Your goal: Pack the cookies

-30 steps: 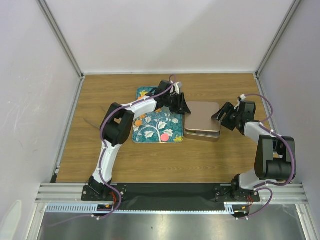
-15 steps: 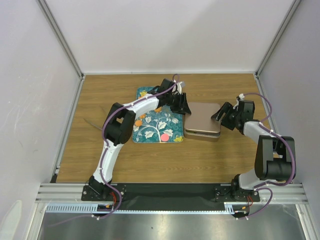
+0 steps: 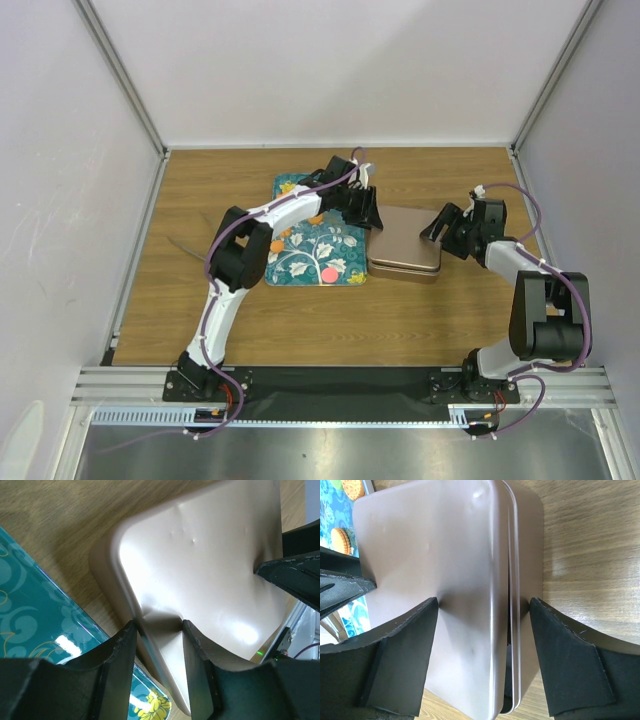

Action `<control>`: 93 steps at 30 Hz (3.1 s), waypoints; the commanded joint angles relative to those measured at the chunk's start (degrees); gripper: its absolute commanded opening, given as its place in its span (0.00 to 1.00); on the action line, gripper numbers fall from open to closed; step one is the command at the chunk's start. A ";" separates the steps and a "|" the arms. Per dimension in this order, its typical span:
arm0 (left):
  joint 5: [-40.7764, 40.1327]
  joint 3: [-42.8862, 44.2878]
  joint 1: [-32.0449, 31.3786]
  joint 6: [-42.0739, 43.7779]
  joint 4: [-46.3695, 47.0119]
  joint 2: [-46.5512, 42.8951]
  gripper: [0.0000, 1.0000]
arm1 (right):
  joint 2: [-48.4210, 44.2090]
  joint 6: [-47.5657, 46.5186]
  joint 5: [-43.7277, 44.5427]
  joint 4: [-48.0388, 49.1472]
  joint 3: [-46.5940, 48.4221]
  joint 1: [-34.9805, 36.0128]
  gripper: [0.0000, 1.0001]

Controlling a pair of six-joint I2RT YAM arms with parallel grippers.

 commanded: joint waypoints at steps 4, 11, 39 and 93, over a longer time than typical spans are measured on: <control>-1.89 1.61 -3.16 4.44 -3.97 0.32 0.45 | -0.17 -0.20 -3.52 1.83 2.90 1.82 0.80; -3.65 2.76 -4.31 4.27 -5.73 -0.47 0.44 | -0.26 -0.11 -3.69 1.83 3.16 1.82 0.81; -6.81 -1.81 -7.47 2.25 -5.03 -5.57 0.44 | -0.26 1.21 -5.01 2.27 2.90 1.91 0.84; -9.36 -1.90 -8.53 -0.04 -4.41 -4.34 0.48 | 0.44 8.94 -13.89 10.53 -10.36 -8.46 0.54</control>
